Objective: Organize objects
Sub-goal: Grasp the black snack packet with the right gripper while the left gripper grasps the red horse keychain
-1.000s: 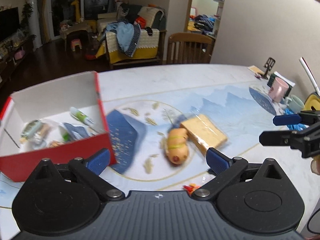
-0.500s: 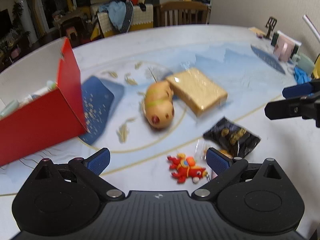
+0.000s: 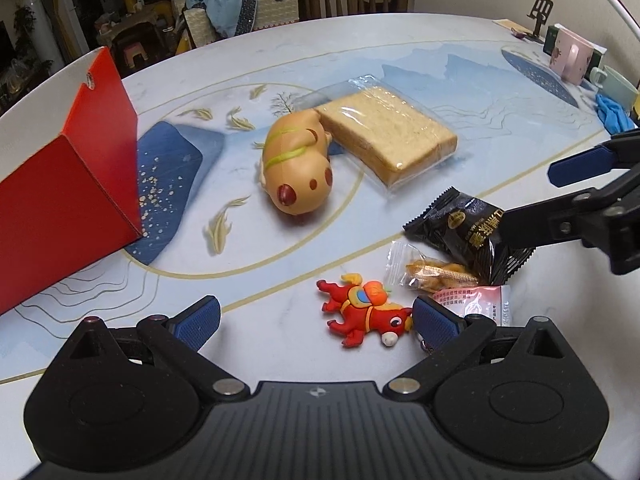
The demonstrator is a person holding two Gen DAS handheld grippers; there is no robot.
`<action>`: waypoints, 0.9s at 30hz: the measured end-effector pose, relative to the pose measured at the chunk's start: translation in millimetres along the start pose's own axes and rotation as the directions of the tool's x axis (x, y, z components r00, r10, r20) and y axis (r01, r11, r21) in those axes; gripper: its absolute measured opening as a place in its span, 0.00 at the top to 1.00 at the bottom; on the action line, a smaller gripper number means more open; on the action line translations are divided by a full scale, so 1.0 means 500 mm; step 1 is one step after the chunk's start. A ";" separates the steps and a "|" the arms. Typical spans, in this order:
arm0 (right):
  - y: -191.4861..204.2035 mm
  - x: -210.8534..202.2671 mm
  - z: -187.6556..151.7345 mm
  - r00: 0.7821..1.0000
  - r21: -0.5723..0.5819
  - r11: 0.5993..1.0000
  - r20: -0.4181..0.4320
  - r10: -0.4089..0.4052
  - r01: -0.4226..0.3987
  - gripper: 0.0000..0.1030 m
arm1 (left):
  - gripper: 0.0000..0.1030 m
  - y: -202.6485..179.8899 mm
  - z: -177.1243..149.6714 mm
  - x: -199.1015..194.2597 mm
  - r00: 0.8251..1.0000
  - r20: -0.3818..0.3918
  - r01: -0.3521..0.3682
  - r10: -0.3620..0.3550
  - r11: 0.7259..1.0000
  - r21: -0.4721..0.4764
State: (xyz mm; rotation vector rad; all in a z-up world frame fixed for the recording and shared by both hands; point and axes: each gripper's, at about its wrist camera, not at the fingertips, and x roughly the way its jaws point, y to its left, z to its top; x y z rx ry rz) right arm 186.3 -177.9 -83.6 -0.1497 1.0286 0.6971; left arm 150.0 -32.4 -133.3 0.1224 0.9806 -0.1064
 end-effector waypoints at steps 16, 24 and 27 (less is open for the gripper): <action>0.013 0.058 -0.008 0.997 -0.015 0.999 -0.061 -0.037 0.036 0.25 | 0.00 -0.014 -0.019 0.012 0.999 0.033 -0.002 0.001 1.000 0.007; 0.022 0.057 -0.008 0.998 -0.032 0.999 -0.057 -0.038 0.037 0.46 | 0.31 -0.019 -0.030 -0.003 0.996 0.066 0.065 -0.065 0.998 0.012; 0.023 0.055 -0.010 0.998 -0.036 0.999 -0.052 -0.040 0.038 0.49 | 0.43 -0.026 -0.032 -0.009 0.994 0.076 0.079 -0.081 0.996 0.033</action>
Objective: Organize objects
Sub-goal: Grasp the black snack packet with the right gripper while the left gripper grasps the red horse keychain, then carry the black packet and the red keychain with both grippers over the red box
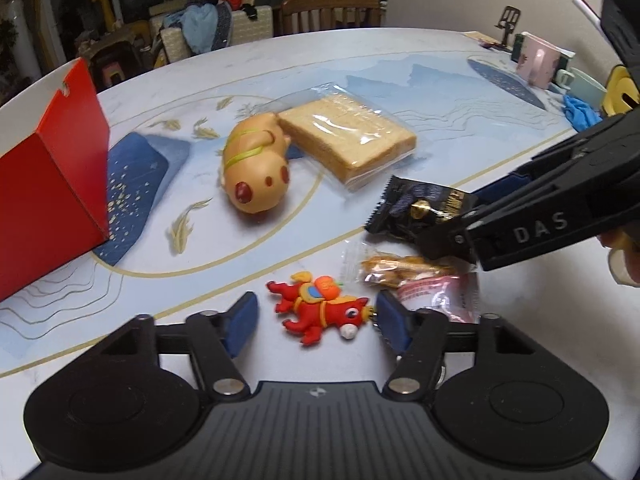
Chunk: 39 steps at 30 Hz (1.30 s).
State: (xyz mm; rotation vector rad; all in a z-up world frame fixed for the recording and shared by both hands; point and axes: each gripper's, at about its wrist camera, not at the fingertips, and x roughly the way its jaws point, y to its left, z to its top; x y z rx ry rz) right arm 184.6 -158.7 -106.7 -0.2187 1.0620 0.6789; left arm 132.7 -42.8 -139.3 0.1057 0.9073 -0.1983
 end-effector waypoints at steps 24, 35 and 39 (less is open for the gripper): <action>0.003 -0.114 -0.027 0.997 0.087 0.996 0.075 0.003 -0.010 0.60 | 0.49 0.088 -0.009 -0.079 0.994 -0.007 0.105 -0.110 0.969 -0.225; 0.038 -0.178 -0.014 0.992 0.150 0.988 0.124 0.024 -0.043 0.60 | 0.49 0.134 -0.001 -0.149 0.990 0.010 0.140 -0.142 0.962 -0.233; 0.072 -0.193 0.004 0.989 0.135 0.990 0.141 0.032 -0.051 0.60 | 0.49 0.160 0.008 -0.173 0.989 0.019 0.148 -0.147 0.962 -0.232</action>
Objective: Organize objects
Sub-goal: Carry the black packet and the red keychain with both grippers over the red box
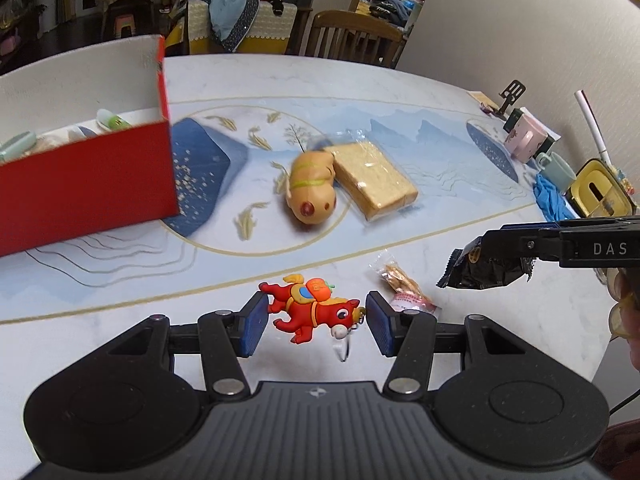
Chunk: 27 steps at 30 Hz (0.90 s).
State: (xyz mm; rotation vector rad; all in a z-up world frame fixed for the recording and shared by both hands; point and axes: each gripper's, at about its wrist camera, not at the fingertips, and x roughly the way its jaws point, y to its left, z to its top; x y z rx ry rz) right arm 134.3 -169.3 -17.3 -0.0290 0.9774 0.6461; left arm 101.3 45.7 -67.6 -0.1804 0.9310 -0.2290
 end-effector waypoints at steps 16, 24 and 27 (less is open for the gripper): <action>0.187 0.021 0.101 0.996 -0.092 0.994 0.064 0.058 -0.052 0.60 | 0.49 0.134 0.064 -0.097 0.998 0.067 -0.019 0.016 0.999 0.037; 0.283 0.058 0.155 0.992 -0.140 0.987 0.086 0.091 -0.078 0.62 | 0.49 0.221 0.106 -0.140 0.992 0.119 -0.040 0.036 0.999 0.033; 0.307 0.078 0.177 0.992 -0.142 0.987 0.080 0.093 -0.081 0.95 | 0.49 0.260 0.123 -0.155 0.990 0.133 -0.047 0.045 0.999 0.018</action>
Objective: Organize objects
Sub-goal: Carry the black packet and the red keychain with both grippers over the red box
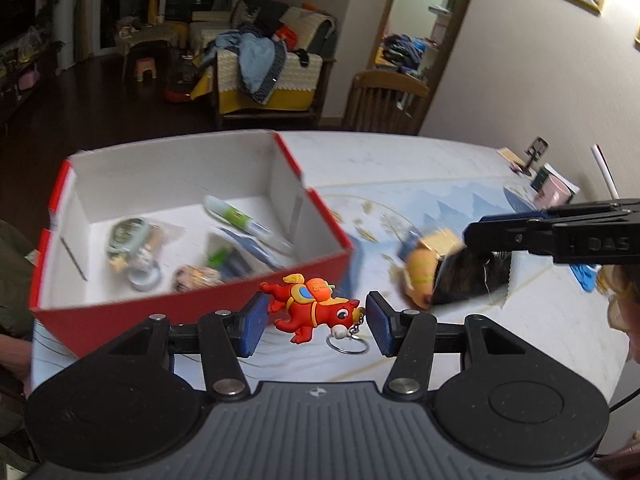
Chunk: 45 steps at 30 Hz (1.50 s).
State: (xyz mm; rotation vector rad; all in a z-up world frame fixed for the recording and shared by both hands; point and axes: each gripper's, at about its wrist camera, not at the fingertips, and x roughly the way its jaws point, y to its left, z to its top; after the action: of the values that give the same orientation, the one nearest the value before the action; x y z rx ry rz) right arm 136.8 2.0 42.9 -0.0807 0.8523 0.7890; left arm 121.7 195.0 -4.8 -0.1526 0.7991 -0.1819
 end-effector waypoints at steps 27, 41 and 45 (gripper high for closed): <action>-0.088 0.207 -0.041 0.963 -0.049 0.987 -0.216 -0.159 0.152 0.35 | 0.49 0.163 0.058 0.012 0.999 0.016 -0.039 0.039 0.999 -0.021; -0.104 0.254 -0.047 0.951 -0.293 0.952 -0.261 -0.165 0.085 0.18 | 0.49 0.166 0.064 0.020 0.999 0.005 -0.041 0.041 0.998 -0.041; -0.095 0.275 -0.049 0.949 -0.355 0.934 -0.274 -0.155 0.050 0.13 | 0.49 0.167 0.066 0.018 0.999 0.003 -0.038 0.039 0.998 -0.052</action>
State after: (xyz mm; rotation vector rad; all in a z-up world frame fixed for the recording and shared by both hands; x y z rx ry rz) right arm 206.9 40.6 -81.1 -0.5653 0.9780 0.8311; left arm 160.3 276.4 -5.2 -0.1862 0.8029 -0.1245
